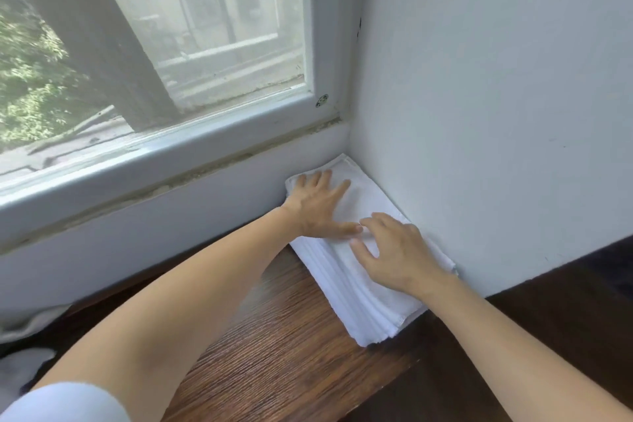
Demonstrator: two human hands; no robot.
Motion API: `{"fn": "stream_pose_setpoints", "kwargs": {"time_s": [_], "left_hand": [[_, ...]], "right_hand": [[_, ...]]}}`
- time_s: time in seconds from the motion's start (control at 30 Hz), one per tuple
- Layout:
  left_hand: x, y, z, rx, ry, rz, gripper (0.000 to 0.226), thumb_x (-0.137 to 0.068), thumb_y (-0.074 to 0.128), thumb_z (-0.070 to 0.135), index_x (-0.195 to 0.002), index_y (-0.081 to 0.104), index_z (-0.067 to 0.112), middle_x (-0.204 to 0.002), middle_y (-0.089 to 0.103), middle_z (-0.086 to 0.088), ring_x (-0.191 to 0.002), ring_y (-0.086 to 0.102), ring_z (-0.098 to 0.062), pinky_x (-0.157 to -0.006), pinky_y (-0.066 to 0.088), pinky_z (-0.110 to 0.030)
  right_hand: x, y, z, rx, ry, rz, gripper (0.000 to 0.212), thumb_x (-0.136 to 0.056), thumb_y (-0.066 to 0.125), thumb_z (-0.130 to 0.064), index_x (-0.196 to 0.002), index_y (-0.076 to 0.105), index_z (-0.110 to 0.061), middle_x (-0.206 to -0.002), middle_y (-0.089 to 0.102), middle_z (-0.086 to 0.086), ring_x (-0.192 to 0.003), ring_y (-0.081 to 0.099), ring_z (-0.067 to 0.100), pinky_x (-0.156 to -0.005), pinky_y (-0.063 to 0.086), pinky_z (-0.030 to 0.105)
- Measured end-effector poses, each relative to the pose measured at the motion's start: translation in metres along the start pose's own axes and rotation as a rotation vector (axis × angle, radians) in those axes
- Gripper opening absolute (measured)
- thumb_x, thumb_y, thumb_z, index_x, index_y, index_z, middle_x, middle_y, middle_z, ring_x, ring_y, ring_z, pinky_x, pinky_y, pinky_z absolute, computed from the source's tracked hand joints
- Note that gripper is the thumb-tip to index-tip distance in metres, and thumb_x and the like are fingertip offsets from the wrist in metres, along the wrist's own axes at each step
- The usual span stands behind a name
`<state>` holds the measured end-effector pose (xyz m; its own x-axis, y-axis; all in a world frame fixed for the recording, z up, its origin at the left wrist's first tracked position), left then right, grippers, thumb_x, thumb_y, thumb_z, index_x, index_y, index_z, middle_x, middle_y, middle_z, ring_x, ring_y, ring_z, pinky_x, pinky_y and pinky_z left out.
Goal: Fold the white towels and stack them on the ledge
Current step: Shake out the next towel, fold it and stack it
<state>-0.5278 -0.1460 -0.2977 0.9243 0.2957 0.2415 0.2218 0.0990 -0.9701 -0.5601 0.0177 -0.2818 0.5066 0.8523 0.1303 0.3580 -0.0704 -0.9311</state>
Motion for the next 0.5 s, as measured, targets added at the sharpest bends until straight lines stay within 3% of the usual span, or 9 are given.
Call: {"fn": "stream_pose_setpoints", "kwargs": {"time_s": [0.1, 0.23, 0.33, 0.5], "left_hand": [[0.037, -0.027, -0.022, 0.01, -0.015, 0.134, 0.085, -0.09, 0.048, 0.075, -0.153, 0.031, 0.021, -0.155, 0.039, -0.009, -0.138, 0.041, -0.033, -0.109, 0.039, -0.049], [0.101, -0.059, -0.061, 0.048, -0.185, 0.212, 0.039, -0.098, 0.049, 0.052, -0.116, 0.056, 0.018, -0.111, 0.062, -0.001, -0.105, 0.061, -0.028, -0.077, 0.047, -0.038], [0.159, -0.072, -0.09, 0.057, -0.341, 0.258, 0.037, -0.1, 0.048, 0.049, -0.114, 0.059, 0.016, -0.103, 0.066, -0.001, -0.095, 0.064, -0.026, -0.079, 0.053, -0.04], [0.262, -0.056, -0.142, 0.109, -0.599, 0.289, 0.04, -0.099, 0.049, 0.052, -0.114, 0.063, 0.017, -0.108, 0.071, 0.002, -0.101, 0.066, -0.023, -0.084, 0.055, -0.039]], "right_hand": [[-0.024, -0.022, -0.038, -0.094, -0.068, 0.059, 0.045, -0.101, 0.043, -0.042, -0.132, 0.062, -0.014, -0.132, 0.063, 0.004, -0.121, 0.06, 0.026, -0.101, 0.047, 0.046], [-0.051, -0.043, -0.106, -0.155, -0.177, 0.118, 0.036, -0.103, 0.049, -0.031, -0.13, 0.063, -0.013, -0.127, 0.066, 0.008, -0.115, 0.062, 0.027, -0.098, 0.051, 0.044], [-0.059, -0.043, -0.165, -0.21, -0.277, 0.122, 0.029, -0.102, 0.05, -0.029, -0.122, 0.065, -0.014, -0.117, 0.067, 0.007, -0.107, 0.063, 0.027, -0.092, 0.053, 0.042], [-0.051, -0.018, -0.272, -0.252, -0.449, 0.066, 0.025, -0.102, 0.051, -0.03, -0.115, 0.067, -0.016, -0.114, 0.067, 0.006, -0.106, 0.063, 0.028, -0.085, 0.048, 0.035]]}}
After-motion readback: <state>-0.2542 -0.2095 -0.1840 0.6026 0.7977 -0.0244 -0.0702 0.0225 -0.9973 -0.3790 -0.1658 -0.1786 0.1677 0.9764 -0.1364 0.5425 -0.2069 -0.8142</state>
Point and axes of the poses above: each hand's wrist, its own x-axis away from the middle knuckle, its own y-axis out of the palm, z = x × y, the point moved 7 cm from there along -x, towards the middle knuckle
